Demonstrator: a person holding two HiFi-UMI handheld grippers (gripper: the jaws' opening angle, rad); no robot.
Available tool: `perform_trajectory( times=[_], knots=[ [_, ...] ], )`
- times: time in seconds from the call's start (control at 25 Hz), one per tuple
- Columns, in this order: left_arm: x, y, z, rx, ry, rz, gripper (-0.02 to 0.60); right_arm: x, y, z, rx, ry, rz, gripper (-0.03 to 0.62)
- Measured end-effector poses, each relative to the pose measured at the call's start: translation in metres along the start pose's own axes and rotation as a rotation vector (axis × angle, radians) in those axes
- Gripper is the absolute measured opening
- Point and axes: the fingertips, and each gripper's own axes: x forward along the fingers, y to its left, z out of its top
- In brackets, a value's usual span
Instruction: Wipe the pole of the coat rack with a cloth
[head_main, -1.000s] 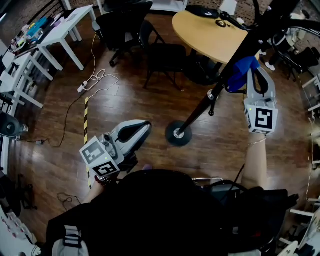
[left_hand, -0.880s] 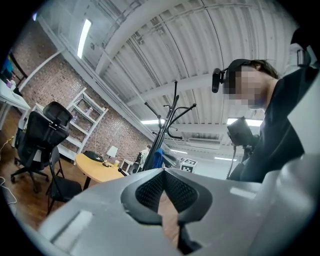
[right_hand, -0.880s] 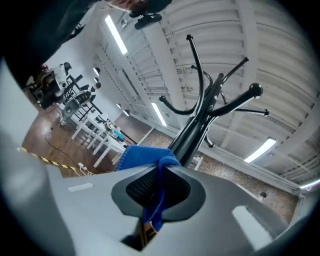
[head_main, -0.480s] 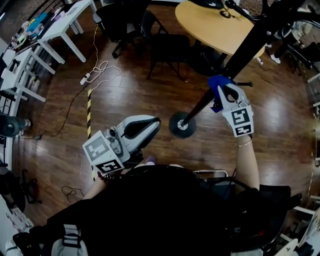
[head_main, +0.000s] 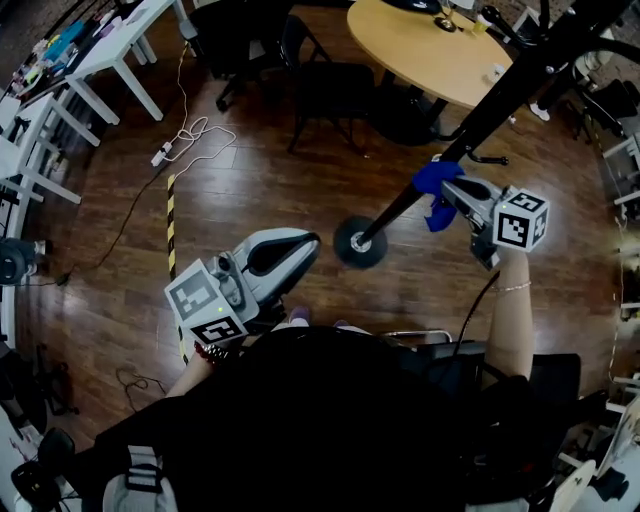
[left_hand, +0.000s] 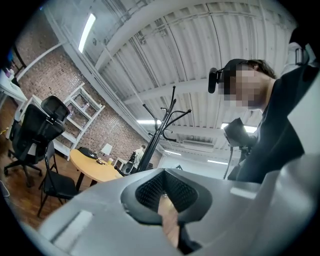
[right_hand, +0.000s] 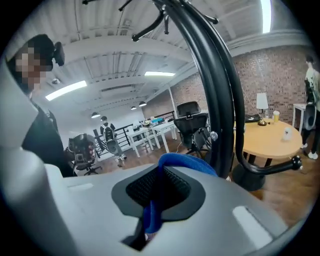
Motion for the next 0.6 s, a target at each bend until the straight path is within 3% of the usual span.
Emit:
perform_trajectory(
  times=[0.12,0.2,0.24,0.28,0.44,0.52,0.6],
  knots=[
    [-0.013,0.007,-0.003,-0.023,-0.01,-0.026,-0.006,-0.011,0.032,0.009,-0.012,-0.049,0.083,0.018],
    [-0.015,0.014,-0.007,-0.037,-0.012,-0.046,-0.006,-0.029,0.059,0.026,-0.026,-0.171,0.166,0.018],
    [-0.013,0.019,-0.008,-0.044,-0.013,-0.053,-0.006,-0.042,0.066,0.036,-0.035,-0.241,0.163,0.018],
    [-0.009,0.023,-0.007,-0.048,-0.016,-0.057,-0.006,-0.057,0.068,0.046,-0.045,-0.307,0.123,0.018],
    [-0.001,0.035,0.009,-0.03,-0.059,-0.039,-0.006,-0.128,0.033,0.09,-0.069,-0.582,-0.196,0.018],
    [0.001,0.041,0.013,-0.013,-0.067,-0.007,-0.006,-0.169,0.014,0.121,-0.073,-0.791,-0.259,0.018],
    [0.004,0.045,0.015,-0.002,-0.074,0.032,-0.006,-0.196,-0.003,0.149,-0.113,-0.922,-0.322,0.018]
  ],
)
